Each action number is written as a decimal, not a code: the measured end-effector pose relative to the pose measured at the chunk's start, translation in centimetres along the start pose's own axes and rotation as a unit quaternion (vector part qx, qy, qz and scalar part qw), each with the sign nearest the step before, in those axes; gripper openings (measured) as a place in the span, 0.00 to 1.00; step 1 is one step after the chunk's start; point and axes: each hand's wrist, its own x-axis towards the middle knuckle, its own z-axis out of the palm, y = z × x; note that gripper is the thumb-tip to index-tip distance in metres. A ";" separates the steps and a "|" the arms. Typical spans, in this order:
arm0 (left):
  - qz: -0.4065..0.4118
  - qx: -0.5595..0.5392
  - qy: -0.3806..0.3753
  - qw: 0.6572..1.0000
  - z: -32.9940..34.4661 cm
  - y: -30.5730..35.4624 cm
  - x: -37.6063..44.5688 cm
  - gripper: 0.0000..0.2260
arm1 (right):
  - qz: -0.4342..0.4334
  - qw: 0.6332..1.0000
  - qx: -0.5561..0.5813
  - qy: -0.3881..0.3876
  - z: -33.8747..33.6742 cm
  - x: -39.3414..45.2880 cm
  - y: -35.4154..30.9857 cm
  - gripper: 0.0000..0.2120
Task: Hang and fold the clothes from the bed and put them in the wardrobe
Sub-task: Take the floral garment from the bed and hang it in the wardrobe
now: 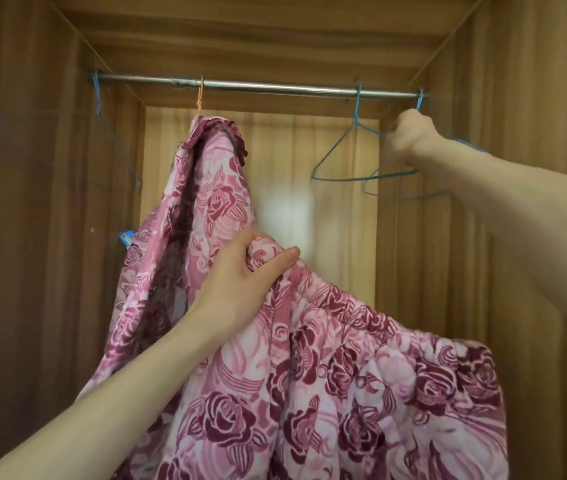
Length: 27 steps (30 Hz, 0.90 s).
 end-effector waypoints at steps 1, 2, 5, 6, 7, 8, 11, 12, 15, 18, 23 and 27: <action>0.002 -0.003 -0.002 1.000 -0.1 -0.2 0.0 0.15 | 0.000 1.000 0.024 0.011 0.2 -0.1 0.1 0.15; 0.003 -0.005 -0.004 1.000 -0.2 -0.5 0.0 0.15 | -0.003 0.999 0.049 0.024 0.5 -0.4 0.3 0.15; -0.005 -0.010 -0.005 1.000 -0.7 -1.5 0.3 0.13 | -0.001 0.988 0.151 0.045 1.6 -1.6 0.9 0.16; -0.006 -0.012 -0.005 1.000 -0.8 -1.8 0.4 0.12 | 0.009 0.980 0.193 0.045 2.2 -2.1 1.1 0.15; -0.003 -0.013 -0.005 1.000 -0.9 -2.2 0.4 0.12 | 0.023 0.969 0.242 0.037 2.8 -2.9 1.4 0.13; 0.002 -0.014 -0.006 1.000 -0.9 -2.5 0.5 0.12 | 0.037 0.955 0.293 0.023 3.4 -3.8 1.6 0.10; 0.012 -0.025 -0.009 1.000 -1.0 -3.1 0.7 0.12 | 0.059 0.906 0.418 -0.028 5.5 -7.9 2.8 0.06; 0.013 -0.031 -0.008 0.999 -1.1 -3.3 0.8 0.12 | 0.057 0.894 0.443 -0.041 6.3 -9.6 3.4 0.06; 0.023 -0.038 -0.013 0.999 -1.0 -3.6 0.8 0.09 | 0.052 0.872 0.471 -0.125 7.9 -13.6 4.8 0.10; 0.041 -0.046 -0.022 0.998 -0.8 -3.7 0.8 0.08 | 0.034 0.880 0.418 -0.223 8.4 -15.0 4.0 0.12; 0.053 -0.056 -0.026 0.997 -1.8 -4.2 0.3 0.09 | 0.026 0.871 0.458 -0.175 9.5 -17.0 2.4 0.19; 0.053 -0.055 -0.029 0.997 -2.3 -4.5 -0.7 0.07 | 0.013 0.857 0.481 -0.184 7.7 -18.0 2.5 0.22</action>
